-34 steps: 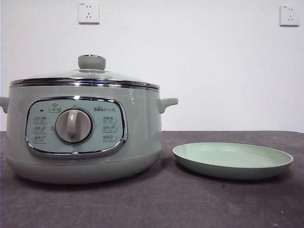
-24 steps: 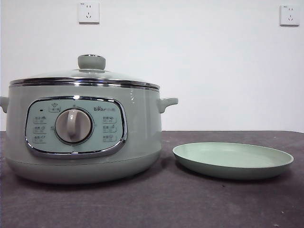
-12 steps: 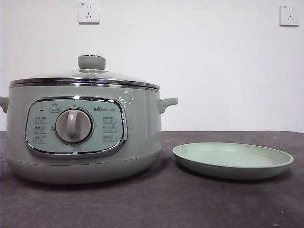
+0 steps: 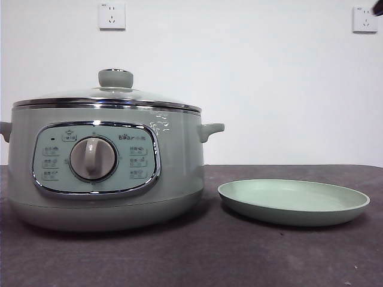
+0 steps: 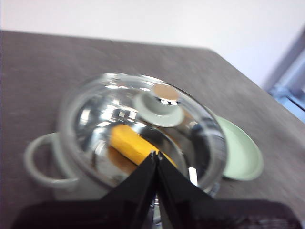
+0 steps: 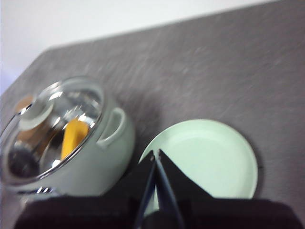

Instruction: Take the corn out from the steamer,put the corn on the plate,close the lid

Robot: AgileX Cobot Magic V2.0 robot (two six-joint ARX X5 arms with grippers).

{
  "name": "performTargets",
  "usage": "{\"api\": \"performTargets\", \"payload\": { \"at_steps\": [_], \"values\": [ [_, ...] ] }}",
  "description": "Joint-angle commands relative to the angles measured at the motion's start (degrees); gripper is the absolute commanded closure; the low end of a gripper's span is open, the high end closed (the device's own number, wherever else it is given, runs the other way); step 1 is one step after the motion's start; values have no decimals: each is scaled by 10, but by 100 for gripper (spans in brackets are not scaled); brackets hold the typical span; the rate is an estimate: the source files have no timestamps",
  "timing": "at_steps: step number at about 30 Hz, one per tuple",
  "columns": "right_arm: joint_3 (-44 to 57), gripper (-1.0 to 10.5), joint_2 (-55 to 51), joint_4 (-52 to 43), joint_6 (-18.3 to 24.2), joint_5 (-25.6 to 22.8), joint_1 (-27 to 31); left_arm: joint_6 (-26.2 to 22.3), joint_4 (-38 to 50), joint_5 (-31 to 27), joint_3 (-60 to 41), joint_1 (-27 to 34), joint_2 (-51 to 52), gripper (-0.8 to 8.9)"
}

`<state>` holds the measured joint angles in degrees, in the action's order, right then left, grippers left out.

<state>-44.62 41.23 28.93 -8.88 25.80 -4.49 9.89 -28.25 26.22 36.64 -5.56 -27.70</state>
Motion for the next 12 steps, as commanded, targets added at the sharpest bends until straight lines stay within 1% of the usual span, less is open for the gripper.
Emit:
{"api": "performTargets", "payload": {
  "at_steps": [1,3,5,6,7,9,10,12],
  "values": [
    [-26,882,43,18,43,38,0,-42,-24,40,43,2,-59,817],
    [-37,771,65,23,49,59,0,-52,-40,52,70,2,-94,812],
    [-44,644,84,24,48,56,-1,-59,-49,62,91,1,-123,791],
    [-45,581,91,24,48,56,-1,-59,-49,63,100,0,-137,723],
    [-45,532,97,24,47,56,-1,-59,-49,62,108,-2,-149,620],
    [-45,501,104,25,47,56,-1,-58,-46,59,118,-2,-166,453],
    [-45,501,107,25,47,56,-1,-54,-43,55,122,-3,-173,416],
    [-45,503,109,24,47,56,-1,-54,-32,54,129,-7,-190,405]
  ]
}}
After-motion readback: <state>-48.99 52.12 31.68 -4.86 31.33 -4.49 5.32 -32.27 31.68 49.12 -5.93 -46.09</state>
